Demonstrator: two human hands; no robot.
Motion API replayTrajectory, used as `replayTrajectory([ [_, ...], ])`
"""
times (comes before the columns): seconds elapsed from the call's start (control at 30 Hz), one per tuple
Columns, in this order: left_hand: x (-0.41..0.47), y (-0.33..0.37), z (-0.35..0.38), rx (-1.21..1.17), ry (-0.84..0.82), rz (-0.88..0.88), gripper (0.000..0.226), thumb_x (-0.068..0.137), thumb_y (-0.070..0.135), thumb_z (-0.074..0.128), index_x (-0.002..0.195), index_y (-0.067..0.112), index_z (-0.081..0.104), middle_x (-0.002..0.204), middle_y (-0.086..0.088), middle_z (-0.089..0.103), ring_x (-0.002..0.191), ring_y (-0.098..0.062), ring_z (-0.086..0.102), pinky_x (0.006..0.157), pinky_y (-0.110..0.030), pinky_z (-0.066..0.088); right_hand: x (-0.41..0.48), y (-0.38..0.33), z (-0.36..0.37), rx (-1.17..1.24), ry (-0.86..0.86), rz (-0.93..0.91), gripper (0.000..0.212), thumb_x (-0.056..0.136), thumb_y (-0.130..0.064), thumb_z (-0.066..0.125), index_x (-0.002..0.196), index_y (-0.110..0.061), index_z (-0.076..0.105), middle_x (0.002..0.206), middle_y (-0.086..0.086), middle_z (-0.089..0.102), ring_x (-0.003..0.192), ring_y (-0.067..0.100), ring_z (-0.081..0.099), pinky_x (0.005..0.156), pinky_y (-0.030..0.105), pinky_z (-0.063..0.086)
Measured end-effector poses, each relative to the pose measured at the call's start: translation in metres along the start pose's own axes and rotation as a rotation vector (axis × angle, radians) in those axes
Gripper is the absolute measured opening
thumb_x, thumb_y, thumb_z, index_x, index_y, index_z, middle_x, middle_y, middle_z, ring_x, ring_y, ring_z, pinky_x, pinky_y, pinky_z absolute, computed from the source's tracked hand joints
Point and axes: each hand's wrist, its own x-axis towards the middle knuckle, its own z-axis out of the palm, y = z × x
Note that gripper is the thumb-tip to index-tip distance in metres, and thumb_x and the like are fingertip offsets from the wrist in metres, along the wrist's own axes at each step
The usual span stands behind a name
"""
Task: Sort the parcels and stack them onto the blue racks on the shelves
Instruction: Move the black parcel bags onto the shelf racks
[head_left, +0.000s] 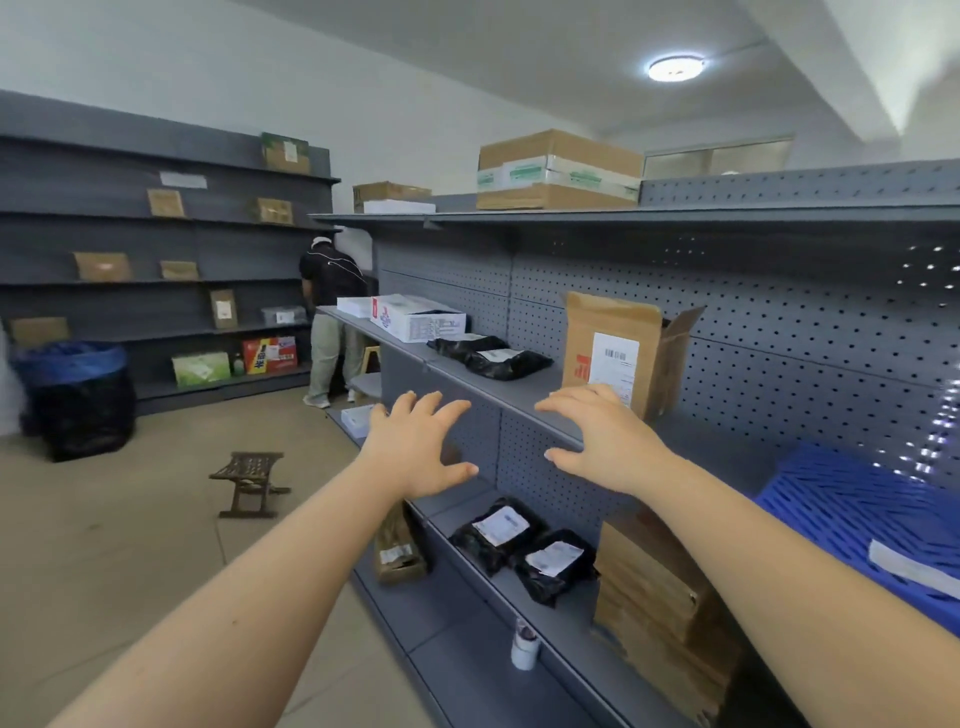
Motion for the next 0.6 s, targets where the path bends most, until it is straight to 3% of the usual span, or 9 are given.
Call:
replayTrajectory([
  [0.13,0.020,-0.029,0.010,-0.009,0.006,-0.045,0.079,0.084,0.063,0.052,0.148,0.039,0.014,0.158,-0.001,0.018,0.144,-0.030,0.012,0.111,-0.058,0.020,0.039,-0.007,0.019,0.012,-0.014,-0.022,0.056,0.085,-0.045,0.064,0.137,-0.033,0.045,0.141,-0.012,0.044,0.133,0.014,0.026,0.107,0.041,0.033],
  [0.6,0.106,-0.126,0.046,0.036,0.165,-0.212,0.076,0.079,0.071,0.049,0.144,0.037,0.026,0.151,0.003,0.032,0.137,-0.027,0.026,0.104,-0.051,0.029,0.187,-0.001,0.103,0.187,-0.015,-0.115,0.056,0.083,-0.049,0.065,0.134,-0.031,0.049,0.137,-0.012,0.048,0.131,0.013,0.029,0.104,0.036,0.034],
])
